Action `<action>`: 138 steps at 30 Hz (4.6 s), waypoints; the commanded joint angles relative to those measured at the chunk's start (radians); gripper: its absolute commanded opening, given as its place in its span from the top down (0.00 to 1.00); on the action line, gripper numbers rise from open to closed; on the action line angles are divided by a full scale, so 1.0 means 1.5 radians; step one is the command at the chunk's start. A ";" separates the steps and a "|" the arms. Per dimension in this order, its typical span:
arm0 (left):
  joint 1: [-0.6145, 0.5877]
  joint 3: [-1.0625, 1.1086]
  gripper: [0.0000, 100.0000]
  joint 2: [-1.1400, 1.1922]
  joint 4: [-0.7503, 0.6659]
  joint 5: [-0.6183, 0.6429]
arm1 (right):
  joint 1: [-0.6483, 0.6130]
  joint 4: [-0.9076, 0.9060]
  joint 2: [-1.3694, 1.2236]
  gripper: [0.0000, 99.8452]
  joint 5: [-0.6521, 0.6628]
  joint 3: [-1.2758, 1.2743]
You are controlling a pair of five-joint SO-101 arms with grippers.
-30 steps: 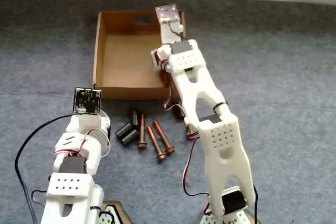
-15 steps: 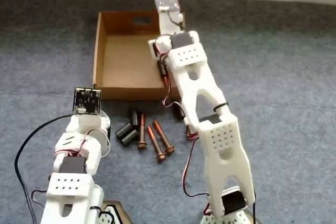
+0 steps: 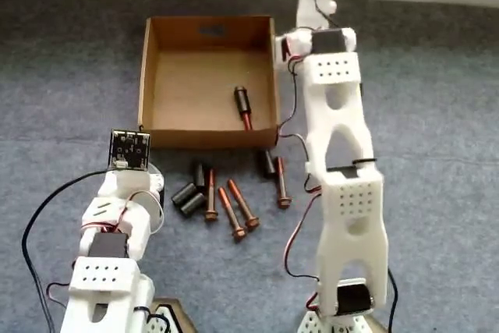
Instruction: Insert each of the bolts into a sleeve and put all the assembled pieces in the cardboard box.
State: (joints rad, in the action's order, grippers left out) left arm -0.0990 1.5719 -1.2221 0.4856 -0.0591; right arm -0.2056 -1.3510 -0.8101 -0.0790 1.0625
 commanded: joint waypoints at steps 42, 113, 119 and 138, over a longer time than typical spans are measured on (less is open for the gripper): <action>0.005 -0.003 0.97 0.002 -0.014 -0.005 | 0.014 -0.277 0.060 0.99 -0.004 0.162; 0.006 -0.003 0.97 0.002 -0.015 -0.005 | -0.191 0.185 0.576 0.99 0.239 -0.991; 0.006 -0.003 0.97 0.002 -0.015 -0.005 | -0.078 0.184 0.785 0.99 0.194 -1.107; 0.007 -0.003 0.97 0.002 -0.015 -0.005 | 0.107 0.265 0.705 0.88 0.252 -1.348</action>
State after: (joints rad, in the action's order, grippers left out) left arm -0.0990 1.5719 -1.2221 0.4856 -0.0591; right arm -0.0598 -0.9567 0.2992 0.2693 -0.9705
